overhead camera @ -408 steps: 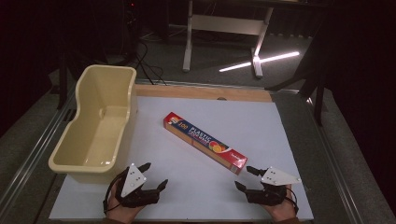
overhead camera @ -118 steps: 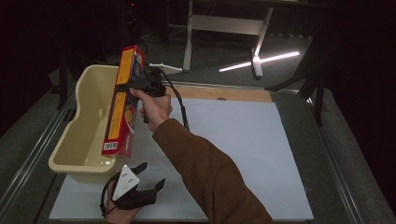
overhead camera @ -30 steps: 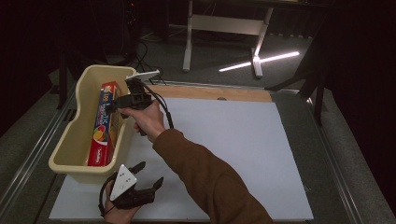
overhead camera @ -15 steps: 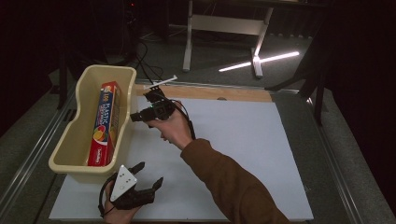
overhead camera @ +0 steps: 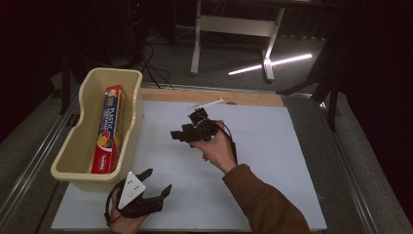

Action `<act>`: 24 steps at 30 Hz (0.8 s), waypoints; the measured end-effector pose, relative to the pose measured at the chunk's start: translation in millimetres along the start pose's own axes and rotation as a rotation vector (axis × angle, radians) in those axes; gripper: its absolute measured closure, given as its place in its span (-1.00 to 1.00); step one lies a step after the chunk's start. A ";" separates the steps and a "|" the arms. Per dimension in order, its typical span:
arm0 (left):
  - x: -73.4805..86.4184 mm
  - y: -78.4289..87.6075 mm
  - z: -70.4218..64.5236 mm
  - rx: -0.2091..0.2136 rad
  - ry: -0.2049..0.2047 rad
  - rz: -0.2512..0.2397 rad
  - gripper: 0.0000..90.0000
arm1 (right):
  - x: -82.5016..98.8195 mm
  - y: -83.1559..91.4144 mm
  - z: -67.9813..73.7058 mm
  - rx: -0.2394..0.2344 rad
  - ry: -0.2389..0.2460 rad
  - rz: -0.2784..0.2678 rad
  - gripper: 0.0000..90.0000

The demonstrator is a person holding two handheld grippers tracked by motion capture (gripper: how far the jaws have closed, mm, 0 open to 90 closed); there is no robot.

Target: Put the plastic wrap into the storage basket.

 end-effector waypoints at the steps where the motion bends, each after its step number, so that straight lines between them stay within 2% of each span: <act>1: 0.2 -0.2 0.2 0.000 0.002 0.000 -0.53 | 12.4 6.1 -5.0 0.005 -0.009 -0.001 -0.02; 3: 0.1 0.1 0.7 -0.002 0.001 0.001 -0.53 | 19.1 9.0 -7.0 0.013 -0.005 -0.001 -0.02; 6: 0.1 0.2 0.6 0.000 0.002 0.001 -0.53 | 41.3 17.5 -13.1 0.053 0.032 0.003 -0.04; 7: 0.2 -0.1 0.3 0.001 0.003 0.000 -0.53 | 56.2 24.4 -17.8 0.085 0.055 0.000 -0.05; 8: 0.2 -0.1 0.3 0.001 0.003 0.000 -0.53 | 56.2 24.4 -17.8 0.085 0.055 0.000 -0.05; 9: 0.6 -0.6 0.1 0.003 0.001 0.003 -0.53 | 71.6 30.3 -23.0 0.095 0.048 -0.005 -0.06; 10: 0.6 -0.6 0.1 0.003 0.001 0.003 -0.53 | 71.6 30.3 -23.0 0.095 0.048 -0.005 -0.06; 11: 0.8 -0.9 0.0 0.002 -0.001 0.004 -0.53 | 87.4 37.1 -28.3 0.098 0.032 -0.011 -0.08; 12: 0.8 -0.9 0.0 0.002 -0.001 0.004 -0.53 | 87.4 37.1 -28.3 0.098 0.032 -0.011 -0.08; 13: 1.1 -1.3 -0.2 0.002 0.000 0.005 -0.53 | 103.3 44.2 -35.3 0.110 0.022 -0.022 -0.10; 14: 1.1 -1.3 -0.2 0.002 0.000 0.005 -0.53 | 103.3 44.2 -35.3 0.110 0.022 -0.022 -0.10; 15: 1.4 -1.9 -0.3 0.003 0.001 0.007 -0.53 | 119.2 51.6 -42.7 0.125 0.016 -0.026 -0.11; 16: 1.7 -2.3 -0.4 0.003 0.001 0.009 -0.53 | 119.2 51.6 -42.7 0.125 0.016 -0.026 -0.11; 17: 2.3 -2.9 -0.7 0.002 -0.001 0.012 -0.53 | 134.4 60.0 -48.7 0.141 0.020 -0.036 -0.11; 18: 2.3 -2.9 -0.7 0.002 -0.001 0.012 -0.53 | 134.4 60.0 -48.7 0.141 0.020 -0.036 -0.11; 19: 2.6 -3.6 -1.0 0.002 -0.001 0.013 -0.53 | 150.1 69.5 -52.6 0.157 0.018 -0.051 -0.12; 20: 3.1 -3.8 -0.9 0.001 -0.003 0.017 -0.53 | 150.1 69.5 -52.6 0.157 0.018 -0.051 -0.12; 21: 3.4 -4.3 -1.2 0.001 -0.003 0.018 -0.53 | 166.5 78.2 -56.1 0.177 0.039 -0.057 -0.16; 22: 3.4 -4.3 -1.2 0.001 -0.003 0.018 -0.53 | 166.5 78.2 -56.1 0.177 0.039 -0.057 -0.16; 23: 3.2 -4.9 -1.7 0.003 -0.002 0.019 -0.53 | 180.0 87.1 -60.0 0.219 0.093 -0.056 -0.24; 24: 3.2 -4.9 -1.7 0.003 -0.002 0.019 -0.53 | 180.0 87.1 -60.0 0.219 0.093 -0.056 -0.24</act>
Point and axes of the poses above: each handheld gripper's, and its own axes: y roughly backward along the jaws, x roughly out of its underside, z roughly to its left, the point moved 10 cm from there along -y, roughly forward along the jaws, and after that the axes turned 6 degrees about y, right-handed, at the moved point
